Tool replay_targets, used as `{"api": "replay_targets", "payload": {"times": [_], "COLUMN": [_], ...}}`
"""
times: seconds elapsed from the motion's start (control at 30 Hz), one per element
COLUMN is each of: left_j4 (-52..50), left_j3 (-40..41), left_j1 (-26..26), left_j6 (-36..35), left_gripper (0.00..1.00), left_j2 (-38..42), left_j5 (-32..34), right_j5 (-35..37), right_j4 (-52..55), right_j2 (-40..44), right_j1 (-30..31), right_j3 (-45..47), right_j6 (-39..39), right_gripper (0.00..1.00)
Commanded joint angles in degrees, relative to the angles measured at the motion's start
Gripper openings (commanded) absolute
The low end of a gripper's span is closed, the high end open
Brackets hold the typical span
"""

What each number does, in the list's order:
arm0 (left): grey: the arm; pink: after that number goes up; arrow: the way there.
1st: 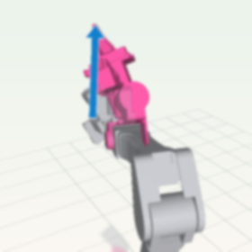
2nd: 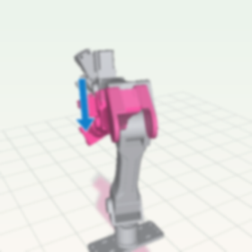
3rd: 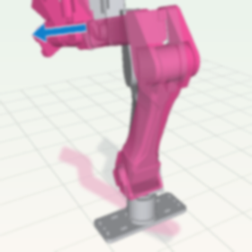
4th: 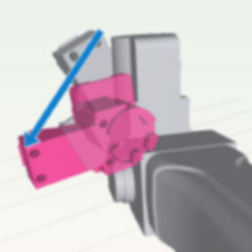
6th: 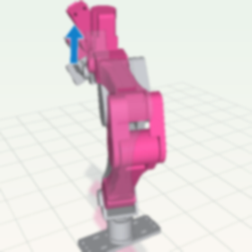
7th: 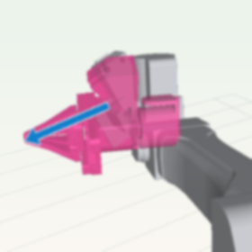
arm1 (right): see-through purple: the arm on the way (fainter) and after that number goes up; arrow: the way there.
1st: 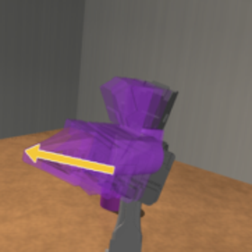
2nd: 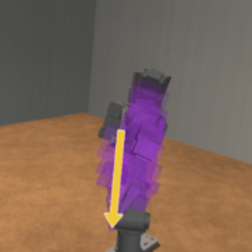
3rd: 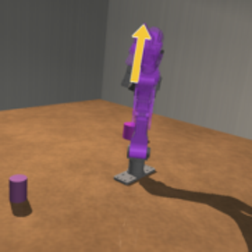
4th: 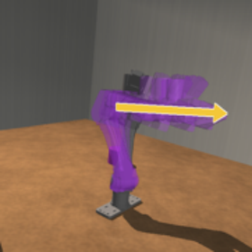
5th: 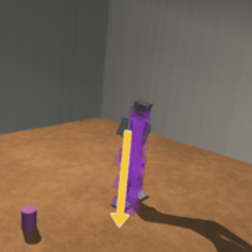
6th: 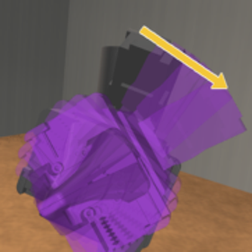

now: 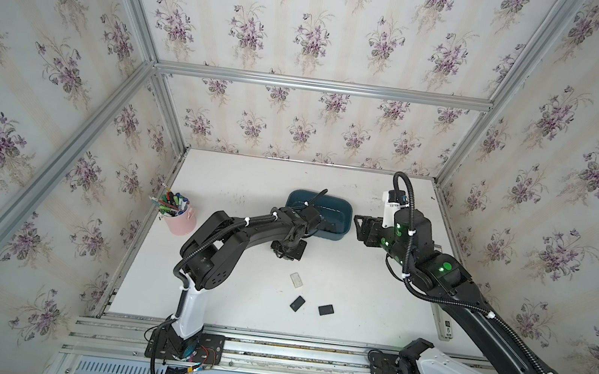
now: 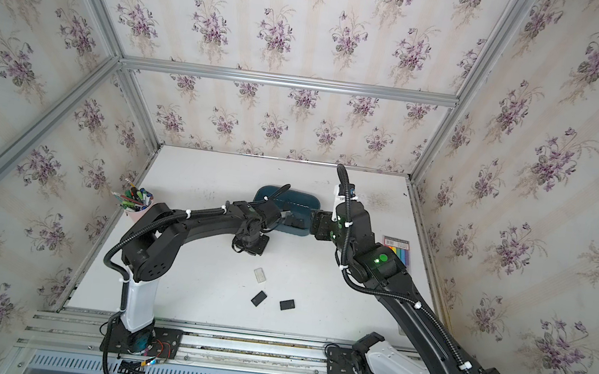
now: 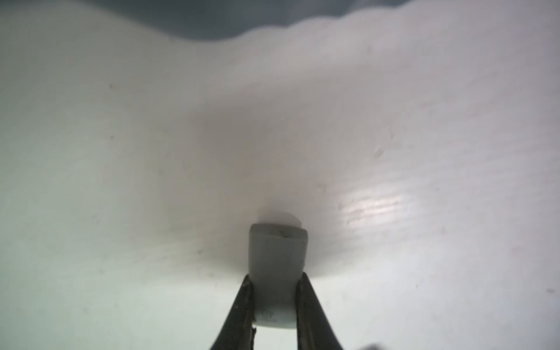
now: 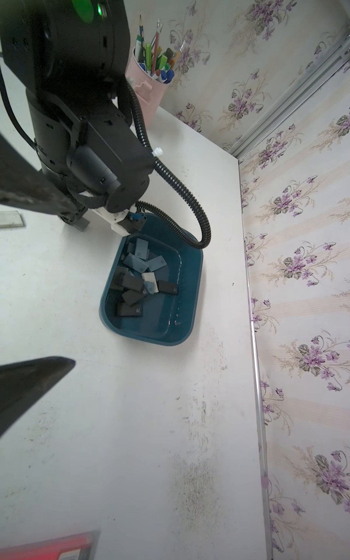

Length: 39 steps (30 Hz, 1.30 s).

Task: Put the eraser in the storage box
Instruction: Pick up the eraser from the center of the board, then place the eraser in the storage box.

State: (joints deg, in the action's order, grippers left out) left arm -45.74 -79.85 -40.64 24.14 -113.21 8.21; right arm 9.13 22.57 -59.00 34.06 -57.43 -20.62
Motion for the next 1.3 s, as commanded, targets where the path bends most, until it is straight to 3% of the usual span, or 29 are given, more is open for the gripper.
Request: {"api": "replay_targets", "payload": {"times": [0.0, 0.4, 0.57, 0.83, 0.97, 1.2, 1.27], "left_j4": [-3.56, -7.54, -11.33, -20.49, -23.02, -22.27, -21.97], "left_j3": [-0.96, -7.81, -21.33, -47.95, -57.18, -58.84, -58.84], "left_j1": [-0.4, -1.51, -1.41, 0.01, 0.74, 1.45, 1.46], "left_j6": [0.73, 0.29, -2.58, -5.37, -5.71, -5.68, -5.93], "left_gripper": [0.1, 0.09, 0.12, 0.17, 0.27, 0.61, 0.61], "left_j2": [2.27, 7.3, 2.21, -17.57, -24.19, -27.33, -27.72], "left_j5": [2.22, 4.04, 6.57, 7.71, 7.35, 6.43, 6.3], "right_j5": [0.01, -0.25, -0.75, -0.66, -1.02, -1.39, -1.61], "right_j4": [-0.4, -0.43, -0.59, 0.54, 0.98, 1.08, 1.16], "right_j2": [0.31, 0.67, 0.8, 2.37, 3.0, 3.55, 3.68], "right_j1": [-0.01, 0.04, 0.03, 0.12, 0.08, 0.17, 0.12], "right_j3": [0.14, 0.3, 0.26, -0.13, -0.3, -0.21, -0.23], "right_j6": [-0.47, -0.65, -0.91, -0.82, -0.82, -0.91, -0.91], "right_gripper": [0.73, 0.73, 0.73, 0.73, 0.73, 0.73, 0.73]}}
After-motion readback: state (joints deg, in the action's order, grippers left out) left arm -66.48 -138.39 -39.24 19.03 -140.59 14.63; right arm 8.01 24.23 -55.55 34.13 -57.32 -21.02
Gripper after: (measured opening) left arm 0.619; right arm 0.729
